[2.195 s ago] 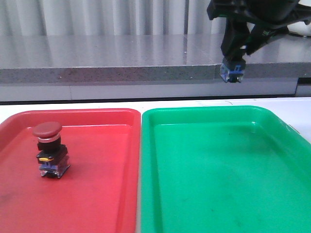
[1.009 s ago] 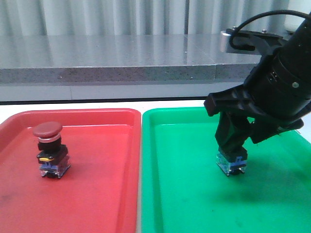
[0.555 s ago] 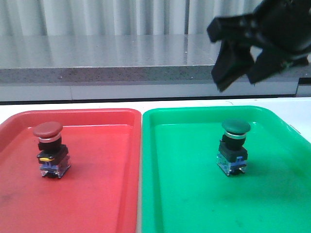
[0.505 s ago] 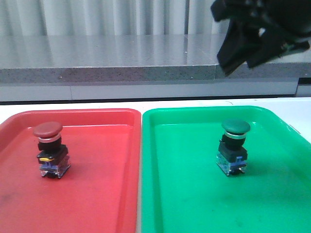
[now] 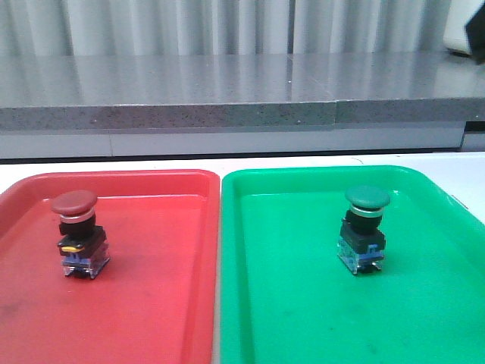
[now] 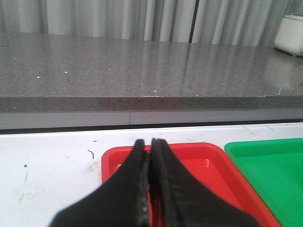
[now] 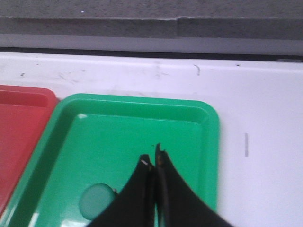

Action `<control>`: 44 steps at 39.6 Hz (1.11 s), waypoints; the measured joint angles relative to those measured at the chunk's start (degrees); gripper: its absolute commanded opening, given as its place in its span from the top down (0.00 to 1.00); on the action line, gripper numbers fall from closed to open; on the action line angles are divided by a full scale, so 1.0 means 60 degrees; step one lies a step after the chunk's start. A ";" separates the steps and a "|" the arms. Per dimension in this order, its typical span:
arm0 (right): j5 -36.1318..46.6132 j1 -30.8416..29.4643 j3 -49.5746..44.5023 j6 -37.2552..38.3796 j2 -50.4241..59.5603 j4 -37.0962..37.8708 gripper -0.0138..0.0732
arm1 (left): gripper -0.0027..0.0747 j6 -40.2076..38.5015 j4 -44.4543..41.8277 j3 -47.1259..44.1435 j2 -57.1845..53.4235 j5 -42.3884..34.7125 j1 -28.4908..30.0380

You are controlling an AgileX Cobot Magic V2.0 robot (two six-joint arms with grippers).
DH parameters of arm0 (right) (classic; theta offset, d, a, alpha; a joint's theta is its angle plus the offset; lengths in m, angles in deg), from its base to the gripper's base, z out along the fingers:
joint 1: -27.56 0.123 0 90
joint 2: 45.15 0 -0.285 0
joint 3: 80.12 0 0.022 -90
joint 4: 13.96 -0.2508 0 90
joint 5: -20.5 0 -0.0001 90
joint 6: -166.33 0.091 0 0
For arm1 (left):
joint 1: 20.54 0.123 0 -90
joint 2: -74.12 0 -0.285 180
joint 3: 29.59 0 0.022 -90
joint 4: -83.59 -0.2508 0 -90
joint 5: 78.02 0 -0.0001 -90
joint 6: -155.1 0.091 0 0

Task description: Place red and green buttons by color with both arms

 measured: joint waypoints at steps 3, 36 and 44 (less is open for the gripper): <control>0.0019 -0.0121 -0.0679 0.0000 0.0849 0.0368 0.98 | 0.99 0.0000 0.0000 0.0000 0.0000 0.0000 0.0000; 0.0232 -0.0140 -0.3910 0.0000 0.8424 0.0749 0.98 | 0.99 0.0000 0.0000 0.0000 0.0000 0.0000 0.0000; 0.0232 -0.0140 -0.3910 0.0000 0.8424 0.0749 0.98 | 0.99 0.0000 0.0000 0.0000 0.0000 0.0000 0.0000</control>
